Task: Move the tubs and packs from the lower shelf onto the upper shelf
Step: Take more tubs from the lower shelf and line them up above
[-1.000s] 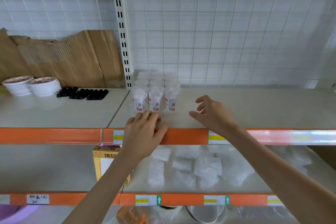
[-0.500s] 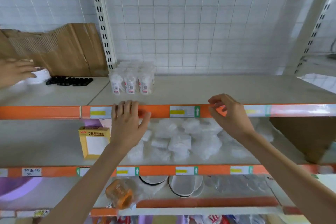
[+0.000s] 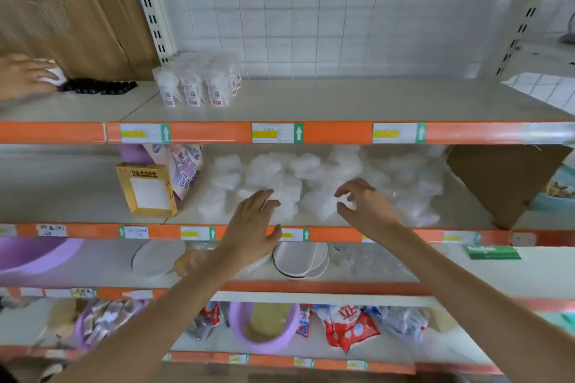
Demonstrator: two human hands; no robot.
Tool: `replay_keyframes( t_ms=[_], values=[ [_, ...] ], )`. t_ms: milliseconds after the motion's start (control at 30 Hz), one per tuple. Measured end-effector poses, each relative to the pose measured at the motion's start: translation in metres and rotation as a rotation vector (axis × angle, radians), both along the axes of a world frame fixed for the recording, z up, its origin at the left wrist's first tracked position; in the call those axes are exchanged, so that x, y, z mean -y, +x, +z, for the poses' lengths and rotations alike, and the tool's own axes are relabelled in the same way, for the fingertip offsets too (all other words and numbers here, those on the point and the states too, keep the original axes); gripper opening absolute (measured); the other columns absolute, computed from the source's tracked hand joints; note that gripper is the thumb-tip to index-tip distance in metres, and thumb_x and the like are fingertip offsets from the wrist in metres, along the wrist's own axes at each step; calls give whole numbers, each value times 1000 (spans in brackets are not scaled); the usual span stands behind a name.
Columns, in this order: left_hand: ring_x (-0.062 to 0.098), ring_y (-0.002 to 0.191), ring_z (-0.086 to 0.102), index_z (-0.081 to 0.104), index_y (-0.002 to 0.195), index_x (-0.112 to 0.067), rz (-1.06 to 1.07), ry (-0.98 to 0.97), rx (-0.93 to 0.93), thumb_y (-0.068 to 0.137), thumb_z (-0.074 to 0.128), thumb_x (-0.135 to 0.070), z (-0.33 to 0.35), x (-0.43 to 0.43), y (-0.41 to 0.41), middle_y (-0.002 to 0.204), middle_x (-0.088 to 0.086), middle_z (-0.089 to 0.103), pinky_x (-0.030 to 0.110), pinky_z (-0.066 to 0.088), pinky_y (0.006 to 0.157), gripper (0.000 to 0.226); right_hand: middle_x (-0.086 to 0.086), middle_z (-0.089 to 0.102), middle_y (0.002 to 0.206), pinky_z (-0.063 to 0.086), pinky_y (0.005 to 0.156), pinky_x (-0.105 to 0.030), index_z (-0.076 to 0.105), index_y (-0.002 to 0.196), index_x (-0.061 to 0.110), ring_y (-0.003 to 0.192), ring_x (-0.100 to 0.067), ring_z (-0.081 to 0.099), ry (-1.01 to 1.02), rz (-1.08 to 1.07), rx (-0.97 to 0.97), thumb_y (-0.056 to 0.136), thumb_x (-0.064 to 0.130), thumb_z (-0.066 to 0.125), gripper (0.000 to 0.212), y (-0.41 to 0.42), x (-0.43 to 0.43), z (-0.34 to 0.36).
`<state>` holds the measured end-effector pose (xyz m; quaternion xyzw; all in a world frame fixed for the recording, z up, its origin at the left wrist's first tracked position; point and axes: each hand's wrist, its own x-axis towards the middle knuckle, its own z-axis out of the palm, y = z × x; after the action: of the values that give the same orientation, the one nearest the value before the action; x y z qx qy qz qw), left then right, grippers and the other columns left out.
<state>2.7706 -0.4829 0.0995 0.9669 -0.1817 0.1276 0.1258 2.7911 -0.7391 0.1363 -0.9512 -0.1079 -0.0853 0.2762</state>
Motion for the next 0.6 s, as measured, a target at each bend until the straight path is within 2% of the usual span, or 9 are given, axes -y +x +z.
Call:
replay_keyframes(
  t_ms=[100,200,367,433,533,600],
  values=[
    [28,143,33,47,139,-9,42,66,-57,91,58,-26,-8,6,16,155,11,34,37,25,115,52,-2,49,130,43,98,-35,58,122,20,121,-22,51,-86,-12,-56,88,17,60,34,8,2,-24],
    [27,144,29,35,147,-10,59,71,-44,92,57,-21,-14,10,42,159,10,26,35,21,116,60,-6,34,147,32,107,-36,46,138,21,134,-27,35,-236,-14,-64,85,9,55,54,26,8,-42],
    [26,147,22,24,154,-15,-2,112,-139,99,51,-41,-17,14,92,163,7,18,37,18,117,66,-10,2,163,23,114,-42,24,152,35,146,-29,16,-390,44,-109,91,26,58,71,70,17,-56],
    [26,149,16,20,155,-18,-29,176,-184,98,50,-48,-23,14,109,164,6,13,38,15,118,71,-11,-6,163,21,115,-43,16,154,38,148,-31,12,-483,105,-146,88,17,58,81,85,20,-61],
    [25,151,9,15,157,-19,-12,215,-249,101,43,-49,-37,12,126,165,3,7,39,13,119,69,-13,-8,163,32,109,-41,8,155,38,144,-33,21,-607,164,-161,81,-4,53,96,95,22,-67],
    [27,150,12,17,156,-19,-26,211,-225,102,42,-45,-44,12,131,164,3,12,40,17,118,65,-12,-1,162,36,104,-38,6,156,36,137,-33,30,-647,166,-103,82,-8,49,96,97,23,-73]
  ],
)
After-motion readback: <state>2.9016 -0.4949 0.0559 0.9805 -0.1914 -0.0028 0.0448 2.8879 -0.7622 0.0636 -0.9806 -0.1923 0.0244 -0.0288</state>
